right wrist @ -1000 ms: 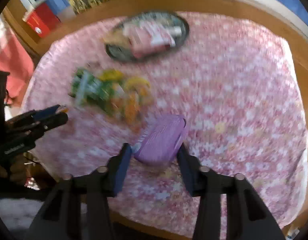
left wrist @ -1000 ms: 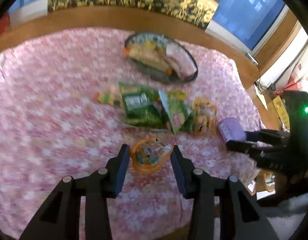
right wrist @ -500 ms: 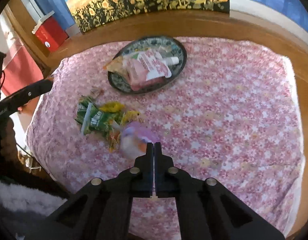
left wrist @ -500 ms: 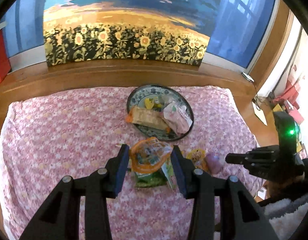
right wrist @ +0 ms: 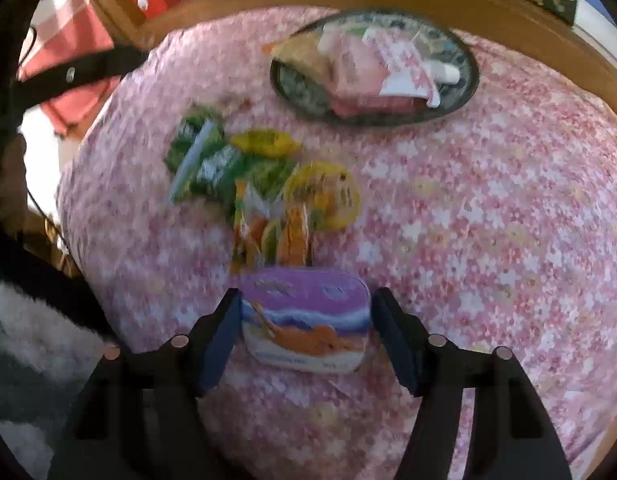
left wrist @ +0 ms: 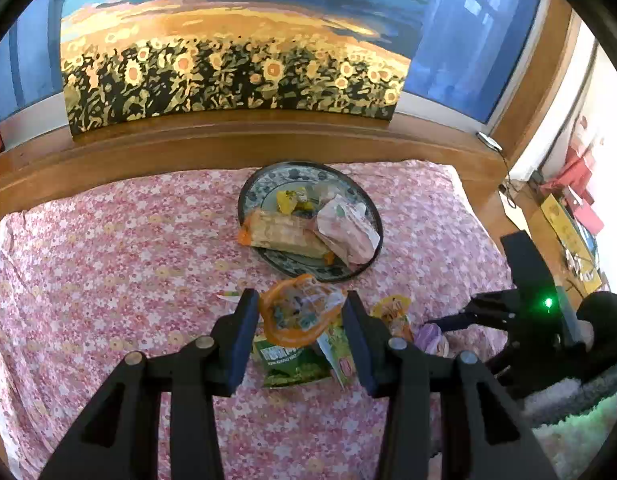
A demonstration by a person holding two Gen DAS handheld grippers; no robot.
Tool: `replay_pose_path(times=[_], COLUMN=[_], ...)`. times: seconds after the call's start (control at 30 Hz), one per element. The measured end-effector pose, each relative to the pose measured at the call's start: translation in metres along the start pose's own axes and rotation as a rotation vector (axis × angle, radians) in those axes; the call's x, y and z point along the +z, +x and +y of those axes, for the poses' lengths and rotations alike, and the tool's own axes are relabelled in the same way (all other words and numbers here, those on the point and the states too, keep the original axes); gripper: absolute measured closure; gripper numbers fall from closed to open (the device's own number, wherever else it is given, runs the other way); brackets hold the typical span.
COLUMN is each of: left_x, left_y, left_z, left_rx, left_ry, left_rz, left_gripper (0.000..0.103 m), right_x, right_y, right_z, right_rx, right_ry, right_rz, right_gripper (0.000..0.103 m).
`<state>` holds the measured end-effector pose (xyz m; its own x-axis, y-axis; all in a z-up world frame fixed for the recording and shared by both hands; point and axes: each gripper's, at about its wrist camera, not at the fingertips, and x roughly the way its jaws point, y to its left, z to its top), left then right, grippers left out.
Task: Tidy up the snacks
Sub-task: 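Grasp the purple mint tin with the right tool while the left tool carries the orange snack to the plate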
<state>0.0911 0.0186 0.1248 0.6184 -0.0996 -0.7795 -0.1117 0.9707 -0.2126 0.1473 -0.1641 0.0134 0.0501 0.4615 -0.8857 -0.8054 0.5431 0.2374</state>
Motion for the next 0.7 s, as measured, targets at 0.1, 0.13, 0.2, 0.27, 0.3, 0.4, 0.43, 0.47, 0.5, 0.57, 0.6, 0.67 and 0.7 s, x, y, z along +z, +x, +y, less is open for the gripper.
replay_pose_path(times=[0.1,0.13,0.2,0.27,0.3,0.4,0.43,0.47,0.5,0.57,0.6,0.67,0.7], left_x=[-0.003,-0.002,0.004,0.017,0.026,0.046,0.050,0.055,0.060,0.068,0.072,0.077,0.078], left_y=[0.001,0.001,-0.001,-0.004,-0.003,0.010,0.015,0.026,0.036,0.060,0.071,0.091,0.098], left_z=[-0.001,-0.001,-0.003,-0.007,-0.010,-0.012,-0.011,-0.009,-0.008,-0.002,0.001,0.007,0.011], left_rx=[-0.004,-0.006,-0.020,-0.041,-0.038,-0.035,-0.040,-0.049,-0.049,-0.037,-0.038,-0.044,-0.044], left_ry=[0.011,0.009,0.013,0.031,0.048,0.072,0.071,0.065,0.064,0.057,0.047,0.023,0.014], left_rz=[0.010,0.012,-0.001,-0.021,-0.029,-0.048,-0.045,-0.028,-0.020,0.008,0.025,0.055,0.066], left_gripper=[0.058,0.058,0.058,0.058,0.058,0.058,0.058,0.058,0.058,0.058,0.058,0.058,0.058], right_x=[-0.001,-0.001,-0.004,0.002,0.009,0.037,0.047,0.060,0.074,0.095,0.104,0.118,0.121], right_y=[-0.003,-0.007,-0.021,-0.053,-0.069,-0.096,-0.097,-0.095,-0.088,-0.073,-0.064,-0.045,-0.035], right_z=[-0.002,-0.003,-0.005,-0.006,-0.006,-0.016,-0.021,-0.030,-0.041,-0.054,-0.061,-0.076,-0.081], right_rx=[0.004,0.006,0.025,0.066,0.073,0.033,0.020,0.001,-0.029,-0.087,-0.118,-0.124,-0.107], right_ry=[0.021,0.025,0.016,-0.009,-0.027,-0.039,-0.030,-0.011,0.019,0.065,0.099,0.186,0.233], right_rz=[-0.014,-0.017,-0.033,-0.089,-0.133,-0.251,-0.273,-0.297,-0.308,-0.309,-0.313,-0.314,-0.311], right_gripper=[0.042,0.042,0.042,0.042,0.042,0.042,0.042,0.042,0.042,0.042,0.042,0.042,0.042])
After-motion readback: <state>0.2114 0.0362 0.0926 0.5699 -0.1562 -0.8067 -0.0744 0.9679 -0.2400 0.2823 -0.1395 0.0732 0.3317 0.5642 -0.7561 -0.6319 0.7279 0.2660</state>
